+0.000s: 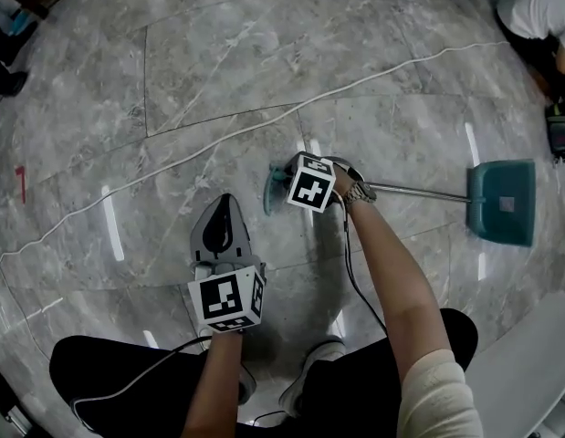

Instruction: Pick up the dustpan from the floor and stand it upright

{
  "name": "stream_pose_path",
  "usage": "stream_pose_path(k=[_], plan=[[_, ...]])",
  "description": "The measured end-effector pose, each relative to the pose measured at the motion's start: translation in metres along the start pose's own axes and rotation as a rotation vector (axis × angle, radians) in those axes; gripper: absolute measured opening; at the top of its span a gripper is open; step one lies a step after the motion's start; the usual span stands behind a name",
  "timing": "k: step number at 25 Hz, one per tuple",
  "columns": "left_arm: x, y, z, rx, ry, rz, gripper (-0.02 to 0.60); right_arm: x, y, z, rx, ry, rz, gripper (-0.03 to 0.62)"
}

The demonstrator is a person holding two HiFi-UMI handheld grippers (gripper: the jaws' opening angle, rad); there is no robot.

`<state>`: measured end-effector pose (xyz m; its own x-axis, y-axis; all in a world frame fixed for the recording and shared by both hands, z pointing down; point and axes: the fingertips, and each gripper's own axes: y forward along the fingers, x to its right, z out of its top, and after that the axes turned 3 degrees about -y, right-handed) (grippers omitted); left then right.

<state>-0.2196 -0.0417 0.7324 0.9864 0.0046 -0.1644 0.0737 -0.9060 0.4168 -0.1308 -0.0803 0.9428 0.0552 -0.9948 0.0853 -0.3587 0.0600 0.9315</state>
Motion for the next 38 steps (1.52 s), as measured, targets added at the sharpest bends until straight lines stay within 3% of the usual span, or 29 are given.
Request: stream_pose_path(k=[8,17,21,24,27,31,35,38], plan=[[0.005,0.007,0.017,0.025,-0.024,-0.019,0.009,0.003,-0.045,0.018,0.096,-0.001,0.001,0.101],[0.061,0.018,0.104,0.132,0.028,-0.167,0.009,0.047,-0.183,0.039,0.266,0.051,-0.129,0.101],[0.084,0.013,0.164,0.164,0.052,-0.182,0.009,0.056,-0.265,0.044,0.34,0.08,-0.219,0.101],[0.127,-0.007,0.22,0.143,0.098,-0.236,0.009,0.052,-0.338,0.034,0.357,0.122,-0.27,0.101],[0.173,-0.03,0.279,0.122,0.092,-0.298,0.009,0.05,-0.416,0.019,0.387,0.184,-0.336,0.101],[0.236,-0.061,0.343,0.116,0.132,-0.38,0.009,0.05,-0.517,-0.016,0.449,0.3,-0.494,0.101],[0.312,-0.087,0.382,0.108,0.184,-0.479,0.009,0.048,-0.612,-0.073,0.489,0.413,-0.684,0.101],[0.371,-0.101,0.391,0.102,0.211,-0.525,0.009,0.036,-0.665,-0.115,0.55,0.466,-0.746,0.101]])
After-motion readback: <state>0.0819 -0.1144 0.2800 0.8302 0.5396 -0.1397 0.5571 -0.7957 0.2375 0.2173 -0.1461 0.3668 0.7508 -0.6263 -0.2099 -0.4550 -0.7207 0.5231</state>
